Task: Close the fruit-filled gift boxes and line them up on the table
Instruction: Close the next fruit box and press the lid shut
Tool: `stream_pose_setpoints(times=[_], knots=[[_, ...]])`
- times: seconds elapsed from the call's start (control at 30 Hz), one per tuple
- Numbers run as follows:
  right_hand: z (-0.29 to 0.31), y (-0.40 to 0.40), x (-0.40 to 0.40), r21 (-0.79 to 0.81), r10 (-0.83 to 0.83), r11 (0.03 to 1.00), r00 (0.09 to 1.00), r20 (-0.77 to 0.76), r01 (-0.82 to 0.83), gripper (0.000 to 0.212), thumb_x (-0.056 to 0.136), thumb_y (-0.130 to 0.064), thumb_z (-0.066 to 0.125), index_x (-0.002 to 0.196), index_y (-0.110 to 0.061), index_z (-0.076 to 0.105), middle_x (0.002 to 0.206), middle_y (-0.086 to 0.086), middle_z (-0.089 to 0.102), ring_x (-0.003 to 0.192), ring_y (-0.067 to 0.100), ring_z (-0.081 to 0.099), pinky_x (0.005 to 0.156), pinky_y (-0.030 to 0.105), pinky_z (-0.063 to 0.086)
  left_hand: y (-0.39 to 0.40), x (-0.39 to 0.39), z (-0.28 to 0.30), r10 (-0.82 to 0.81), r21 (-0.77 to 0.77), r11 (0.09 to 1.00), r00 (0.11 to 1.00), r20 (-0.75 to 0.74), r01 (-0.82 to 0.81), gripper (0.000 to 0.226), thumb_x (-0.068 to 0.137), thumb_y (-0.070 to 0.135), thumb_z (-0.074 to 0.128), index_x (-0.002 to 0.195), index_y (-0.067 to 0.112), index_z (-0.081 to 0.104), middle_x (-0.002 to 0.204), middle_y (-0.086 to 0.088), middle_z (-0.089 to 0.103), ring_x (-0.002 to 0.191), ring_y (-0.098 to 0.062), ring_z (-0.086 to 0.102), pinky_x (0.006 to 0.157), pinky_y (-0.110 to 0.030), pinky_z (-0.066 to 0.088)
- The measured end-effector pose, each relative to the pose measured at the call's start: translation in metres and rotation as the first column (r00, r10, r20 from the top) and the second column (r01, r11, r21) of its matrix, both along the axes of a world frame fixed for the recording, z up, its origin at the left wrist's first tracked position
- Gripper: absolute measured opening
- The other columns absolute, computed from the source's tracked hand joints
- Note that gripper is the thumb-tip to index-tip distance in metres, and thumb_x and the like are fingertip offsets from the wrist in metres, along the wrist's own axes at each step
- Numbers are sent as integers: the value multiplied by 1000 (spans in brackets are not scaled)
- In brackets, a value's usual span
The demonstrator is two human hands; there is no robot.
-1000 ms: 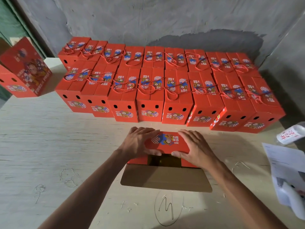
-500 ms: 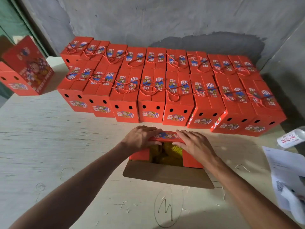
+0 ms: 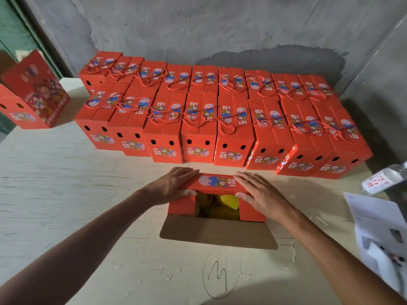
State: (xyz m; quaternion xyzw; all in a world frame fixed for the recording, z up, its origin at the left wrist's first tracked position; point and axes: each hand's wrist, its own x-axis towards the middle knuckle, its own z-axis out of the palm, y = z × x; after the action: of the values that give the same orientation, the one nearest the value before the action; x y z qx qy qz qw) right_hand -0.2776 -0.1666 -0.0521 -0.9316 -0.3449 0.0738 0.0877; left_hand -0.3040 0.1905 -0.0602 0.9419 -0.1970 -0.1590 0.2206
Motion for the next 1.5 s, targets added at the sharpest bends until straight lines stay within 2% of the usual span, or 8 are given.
stream_pose_setpoints(times=[0.3, 0.5, 0.67, 0.9, 1.07, 1.3, 1.4, 1.5], knots=[[-13, -6, -2, -65, -4, 998, 999, 43, 7, 62, 108, -55, 11, 165, -30, 2, 172, -11, -3, 158, 7, -6, 127, 29, -8, -8, -6, 2, -157, 215, 969, 973, 172, 118, 62, 101, 65, 21, 158, 51, 2, 146, -9, 33, 129, -24, 37, 106, -48, 49], [-19, -1, -5, 80, -64, 995, 998, -4, 64, 56, 111, -46, 22, 164, -29, 19, 171, -12, 13, 157, 5, 5, 129, 33, 5, -26, -12, -2, 92, 221, 967, 982, 164, -128, 99, 88, 87, 17, 164, 25, 4, 164, 0, 25, 148, -22, 25, 116, -55, 37], [-20, 13, -7, 339, -190, 916, 976, -106, 215, 45, 112, -29, 34, 155, -19, 42, 156, -5, 43, 146, 8, 34, 122, 35, 31, -37, -13, -9, 274, 97, 951, 947, 166, -292, 94, 89, 86, 16, 161, 25, 19, 159, 5, 31, 146, -19, 24, 114, -54, 39], [-21, 28, -17, 126, -201, 976, 963, 181, 180, 46, 109, -27, 38, 152, -12, 39, 146, 5, 48, 131, 21, 47, 98, 38, 53, -44, -14, -20, 420, -17, 906, 890, 178, -424, 89, 86, 90, 25, 148, 29, 41, 147, 7, 46, 139, -20, 32, 105, -51, 46], [-19, 29, -20, 133, -296, 952, 942, 161, 276, 47, 109, -33, 37, 152, -15, 40, 152, 6, 46, 140, 23, 43, 107, 41, 48, -46, -15, -20, 446, -63, 894, 865, 230, -444, 85, 86, 91, 29, 142, 30, 48, 138, 8, 52, 131, -20, 39, 98, -46, 51], [-15, 26, -24, 113, -737, 638, 646, -200, 762, 86, 87, -87, 36, 136, -18, 47, 115, 1, 65, 90, 23, 67, 64, 30, 45, -44, -14, -17, 467, -15, 880, 861, 200, -474, 105, 65, 106, 34, 139, 33, 47, 135, 8, 50, 126, -16, 42, 103, -42, 43], [-10, 16, -22, 94, -701, 487, 453, -551, 868, 86, 73, -98, 41, 97, -19, 66, 81, -5, 70, 73, 16, 69, 60, 27, 47, -42, -11, -16, 461, 3, 882, 863, 208, -472, 108, 63, 108, 30, 138, 33, 49, 135, 6, 52, 125, -17, 44, 105, -42, 39], [-12, 5, -21, 92, -546, 330, 270, -793, 939, 75, 75, -87, 60, 102, -18, 71, 93, 1, 75, 84, 19, 71, 65, 30, 55, -43, -11, -16, 459, 35, 877, 855, 243, -480, 107, 64, 107, 30, 137, 32, 52, 134, 6, 54, 125, -18, 45, 105, -43, 36]])
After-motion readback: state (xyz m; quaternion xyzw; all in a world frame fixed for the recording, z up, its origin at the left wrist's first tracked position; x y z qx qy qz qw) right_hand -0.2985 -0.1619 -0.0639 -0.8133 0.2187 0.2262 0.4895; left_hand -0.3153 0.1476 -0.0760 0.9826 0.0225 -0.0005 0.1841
